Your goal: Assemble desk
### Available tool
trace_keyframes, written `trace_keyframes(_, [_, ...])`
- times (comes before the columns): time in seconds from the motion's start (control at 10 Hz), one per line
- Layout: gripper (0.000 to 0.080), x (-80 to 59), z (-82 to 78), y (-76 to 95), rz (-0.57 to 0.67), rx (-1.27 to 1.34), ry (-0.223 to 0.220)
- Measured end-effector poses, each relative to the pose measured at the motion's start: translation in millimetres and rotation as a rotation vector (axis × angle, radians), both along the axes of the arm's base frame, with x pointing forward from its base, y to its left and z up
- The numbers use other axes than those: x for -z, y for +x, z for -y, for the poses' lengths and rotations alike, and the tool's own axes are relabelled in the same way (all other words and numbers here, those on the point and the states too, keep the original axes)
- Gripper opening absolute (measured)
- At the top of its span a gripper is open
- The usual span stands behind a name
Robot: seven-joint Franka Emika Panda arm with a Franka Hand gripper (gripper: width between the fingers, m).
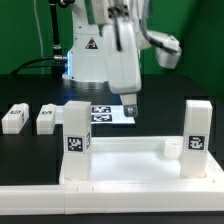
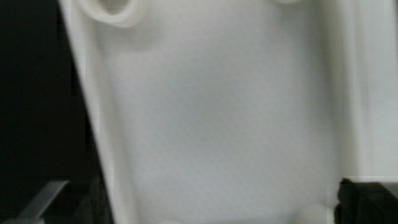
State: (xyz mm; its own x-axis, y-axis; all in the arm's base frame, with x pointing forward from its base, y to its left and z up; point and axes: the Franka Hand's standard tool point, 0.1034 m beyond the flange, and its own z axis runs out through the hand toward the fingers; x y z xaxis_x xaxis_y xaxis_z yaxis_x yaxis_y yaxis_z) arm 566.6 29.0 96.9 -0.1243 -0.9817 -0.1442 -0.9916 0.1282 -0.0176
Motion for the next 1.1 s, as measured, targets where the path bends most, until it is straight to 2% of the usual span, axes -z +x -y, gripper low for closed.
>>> trace_keyframes(0.2, [0.0649, 29.6, 3.9, -39.6, -0.032, -0.006, -0.035])
trace_keyframes(0.3, [0.0649, 43.0, 7.1, -51.8, -0.056, -0.011, -0.047])
trace_keyframes(0.4, [0.0649, 52.2, 12.7, -55.7, -0.066, -0.011, -0.059])
trace_keyframes(0.5, [0.0649, 55.7, 16.5, -51.8, -0.038, -0.004, -0.078])
trace_keyframes(0.9, [0.0649, 74.4, 1.3, -49.0, -0.018, -0.03, -0.11])
trace_keyframes(1.1, [0.0649, 82.8, 0.6, -51.9, -0.031, -0.04, -0.118])
